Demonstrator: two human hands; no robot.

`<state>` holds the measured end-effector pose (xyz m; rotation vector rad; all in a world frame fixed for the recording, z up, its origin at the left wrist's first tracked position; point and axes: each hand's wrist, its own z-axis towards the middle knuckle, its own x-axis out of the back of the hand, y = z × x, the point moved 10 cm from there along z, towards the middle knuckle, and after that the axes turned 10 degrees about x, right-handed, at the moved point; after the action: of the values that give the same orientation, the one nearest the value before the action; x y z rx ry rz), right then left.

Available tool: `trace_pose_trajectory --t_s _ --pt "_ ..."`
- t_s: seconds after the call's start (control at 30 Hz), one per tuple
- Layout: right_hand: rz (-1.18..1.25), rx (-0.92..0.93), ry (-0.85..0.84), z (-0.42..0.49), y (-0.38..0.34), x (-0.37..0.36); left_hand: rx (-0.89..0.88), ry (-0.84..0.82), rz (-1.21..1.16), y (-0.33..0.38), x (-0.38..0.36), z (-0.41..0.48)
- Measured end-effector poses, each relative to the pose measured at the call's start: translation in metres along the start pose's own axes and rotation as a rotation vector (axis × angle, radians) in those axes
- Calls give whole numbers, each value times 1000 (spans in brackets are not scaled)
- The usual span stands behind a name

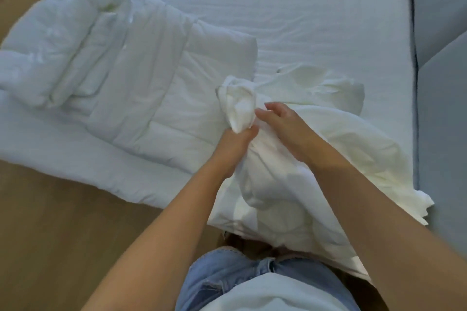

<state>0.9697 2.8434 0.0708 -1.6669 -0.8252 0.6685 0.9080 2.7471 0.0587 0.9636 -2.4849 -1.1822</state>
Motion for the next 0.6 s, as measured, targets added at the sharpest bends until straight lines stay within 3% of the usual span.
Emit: trace_pose_trajectory --t_s 0.1,0.17,0.23,0.33,0.47,0.53,0.6 --pt "-255 38 -239 -19 16 -22 13 41 -114 19 24 0" --pt "-560 50 -313 -25 31 -27 -8 68 -254 34 49 3" --pt "-786 81 -167 -18 28 -16 -22 46 -489 46 77 7" --pt "-797 167 -2 -8 0 -26 -58 -23 -712 56 111 12" --pt "-553 255 35 11 -30 -69 -24 -215 -319 60 115 19" --pt "-502 240 80 23 -34 -85 -23 -151 -26 64 128 28" --pt "-492 202 204 35 -38 -86 -44 2 66 80 158 38"
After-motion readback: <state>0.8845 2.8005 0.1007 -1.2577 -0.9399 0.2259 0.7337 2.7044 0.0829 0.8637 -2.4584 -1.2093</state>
